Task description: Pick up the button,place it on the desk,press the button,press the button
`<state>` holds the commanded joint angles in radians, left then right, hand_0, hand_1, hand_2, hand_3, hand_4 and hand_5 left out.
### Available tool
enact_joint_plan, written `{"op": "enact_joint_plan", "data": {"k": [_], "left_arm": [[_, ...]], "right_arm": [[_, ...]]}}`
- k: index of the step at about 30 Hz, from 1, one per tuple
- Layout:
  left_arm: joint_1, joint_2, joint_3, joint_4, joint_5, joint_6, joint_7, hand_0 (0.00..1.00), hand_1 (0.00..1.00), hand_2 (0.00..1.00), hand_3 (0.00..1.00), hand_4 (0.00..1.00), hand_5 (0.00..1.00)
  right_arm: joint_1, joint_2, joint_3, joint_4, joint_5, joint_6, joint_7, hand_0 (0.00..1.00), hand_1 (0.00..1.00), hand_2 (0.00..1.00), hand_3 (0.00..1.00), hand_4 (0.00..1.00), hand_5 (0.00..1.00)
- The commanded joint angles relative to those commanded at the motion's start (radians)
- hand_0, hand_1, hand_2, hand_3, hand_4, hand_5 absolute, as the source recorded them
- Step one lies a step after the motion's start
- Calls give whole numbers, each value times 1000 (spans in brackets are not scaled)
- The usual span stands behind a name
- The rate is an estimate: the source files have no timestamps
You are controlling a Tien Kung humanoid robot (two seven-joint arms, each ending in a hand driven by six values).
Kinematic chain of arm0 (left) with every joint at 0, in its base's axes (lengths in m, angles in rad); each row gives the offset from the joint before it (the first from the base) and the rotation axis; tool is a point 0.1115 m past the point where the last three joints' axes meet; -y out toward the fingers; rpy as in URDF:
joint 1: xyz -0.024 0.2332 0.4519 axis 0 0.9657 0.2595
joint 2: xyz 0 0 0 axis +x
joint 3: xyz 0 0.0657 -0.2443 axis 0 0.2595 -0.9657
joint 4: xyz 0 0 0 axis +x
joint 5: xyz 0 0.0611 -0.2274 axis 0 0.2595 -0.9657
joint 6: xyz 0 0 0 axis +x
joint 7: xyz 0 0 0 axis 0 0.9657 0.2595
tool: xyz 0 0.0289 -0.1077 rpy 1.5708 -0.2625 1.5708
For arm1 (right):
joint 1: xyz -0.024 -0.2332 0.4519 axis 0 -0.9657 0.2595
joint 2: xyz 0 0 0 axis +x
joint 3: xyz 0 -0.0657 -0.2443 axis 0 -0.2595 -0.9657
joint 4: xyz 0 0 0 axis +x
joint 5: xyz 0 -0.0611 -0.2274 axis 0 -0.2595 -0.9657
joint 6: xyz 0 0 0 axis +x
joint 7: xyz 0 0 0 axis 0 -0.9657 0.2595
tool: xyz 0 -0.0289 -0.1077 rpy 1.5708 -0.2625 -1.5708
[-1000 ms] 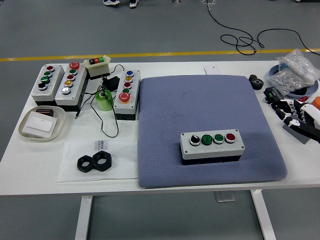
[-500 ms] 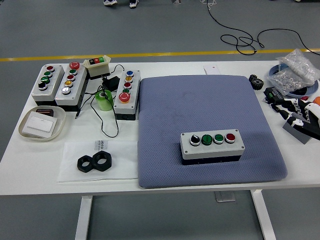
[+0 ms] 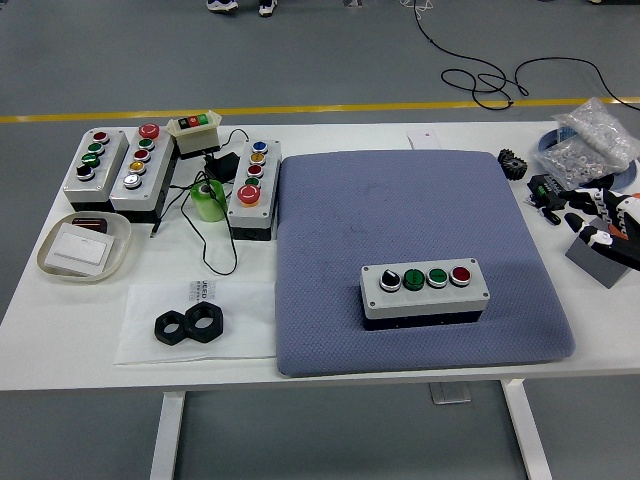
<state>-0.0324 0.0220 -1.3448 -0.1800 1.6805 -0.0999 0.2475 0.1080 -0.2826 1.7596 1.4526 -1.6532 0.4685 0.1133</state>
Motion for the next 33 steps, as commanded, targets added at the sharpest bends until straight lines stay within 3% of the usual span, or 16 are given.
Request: {"op": "enact_joint_plan", "data": {"k": [2,3,33], "left_arm": [[1,-1,1,0,-4,1,1,748,909,958,807,559,998],[1,-2,-2,0,0,0,1,745,908,958,806,560,998],[-16,-3,-12,0,-2,5,2,744,909,958,802,557,998]], "right_arm": [[-1,-2,-1,2,-2,1,1,938,876,843,773,650,627],[0,-3,0,2,-2,1,1,941,876,839,771,645,580],[16,-15,6,-1,-7,-3,3,938,872,835,764,647,542]]}}
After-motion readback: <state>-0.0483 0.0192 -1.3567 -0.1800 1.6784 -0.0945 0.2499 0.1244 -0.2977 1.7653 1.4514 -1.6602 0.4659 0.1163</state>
